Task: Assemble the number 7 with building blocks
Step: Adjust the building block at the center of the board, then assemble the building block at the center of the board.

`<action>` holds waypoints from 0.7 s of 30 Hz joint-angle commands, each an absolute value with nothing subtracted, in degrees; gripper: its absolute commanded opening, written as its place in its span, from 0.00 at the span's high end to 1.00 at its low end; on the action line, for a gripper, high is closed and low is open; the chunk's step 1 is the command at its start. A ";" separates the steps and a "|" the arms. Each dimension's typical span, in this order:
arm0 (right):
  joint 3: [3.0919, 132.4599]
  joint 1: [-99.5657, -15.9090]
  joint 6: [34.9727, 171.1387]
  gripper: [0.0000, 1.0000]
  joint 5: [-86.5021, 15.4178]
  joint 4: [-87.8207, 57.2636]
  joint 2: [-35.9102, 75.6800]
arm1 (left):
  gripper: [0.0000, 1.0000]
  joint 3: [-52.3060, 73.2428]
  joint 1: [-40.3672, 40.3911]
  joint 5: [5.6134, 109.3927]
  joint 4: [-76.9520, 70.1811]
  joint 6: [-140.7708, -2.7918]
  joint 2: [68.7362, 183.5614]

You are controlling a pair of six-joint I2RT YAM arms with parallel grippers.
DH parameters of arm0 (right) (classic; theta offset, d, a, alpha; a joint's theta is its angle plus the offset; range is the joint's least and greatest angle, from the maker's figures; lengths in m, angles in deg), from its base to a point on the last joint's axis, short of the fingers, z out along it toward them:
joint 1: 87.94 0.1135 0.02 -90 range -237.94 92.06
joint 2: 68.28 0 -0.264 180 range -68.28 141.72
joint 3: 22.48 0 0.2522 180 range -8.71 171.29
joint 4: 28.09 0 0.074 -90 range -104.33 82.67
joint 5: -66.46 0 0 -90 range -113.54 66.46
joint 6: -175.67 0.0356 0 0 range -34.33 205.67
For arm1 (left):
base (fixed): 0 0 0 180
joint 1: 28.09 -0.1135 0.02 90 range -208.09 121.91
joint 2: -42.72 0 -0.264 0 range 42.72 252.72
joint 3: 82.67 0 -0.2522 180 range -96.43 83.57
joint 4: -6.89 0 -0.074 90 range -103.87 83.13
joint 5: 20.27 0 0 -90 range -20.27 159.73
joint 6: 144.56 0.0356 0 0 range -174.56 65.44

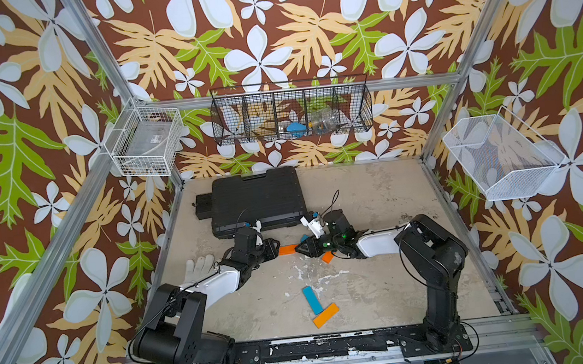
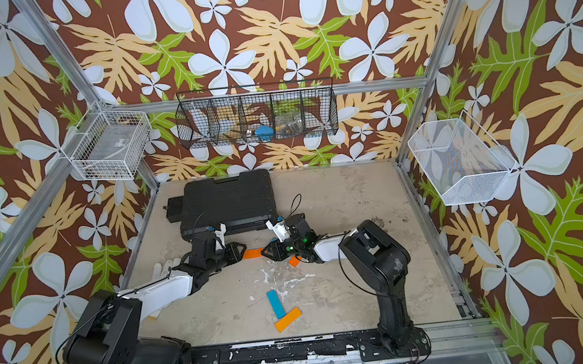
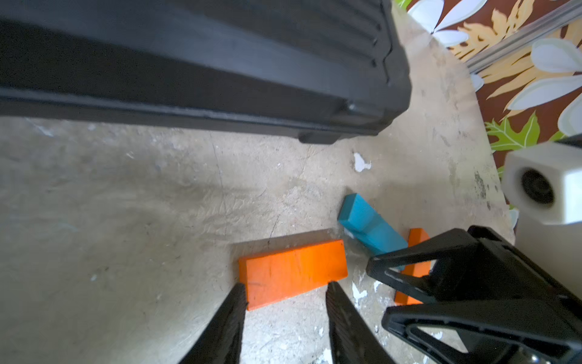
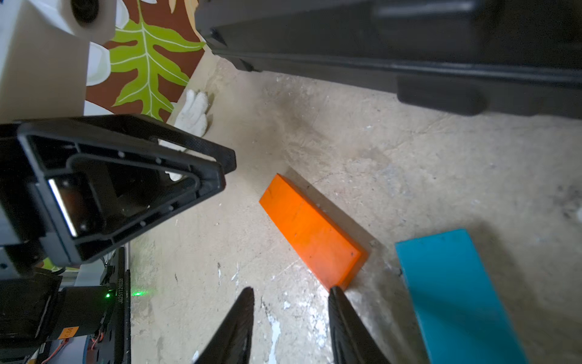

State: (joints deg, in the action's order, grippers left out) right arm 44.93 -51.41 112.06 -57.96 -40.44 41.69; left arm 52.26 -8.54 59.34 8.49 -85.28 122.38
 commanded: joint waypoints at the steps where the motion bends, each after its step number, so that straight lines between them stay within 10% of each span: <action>1: 44.10 -51.29 109.27 0.59 -56.01 -41.05 39.24 | 0.53 52.48 -8.58 61.50 7.26 -84.57 118.08; 12: 47.27 -51.29 90.13 0.42 -35.47 -24.26 34.29 | 0.52 60.72 -8.57 66.64 23.05 -85.77 113.43; 21: 53.49 -51.20 80.03 0.49 -28.12 -13.96 40.71 | 0.55 60.53 -8.93 66.79 22.36 -81.60 114.25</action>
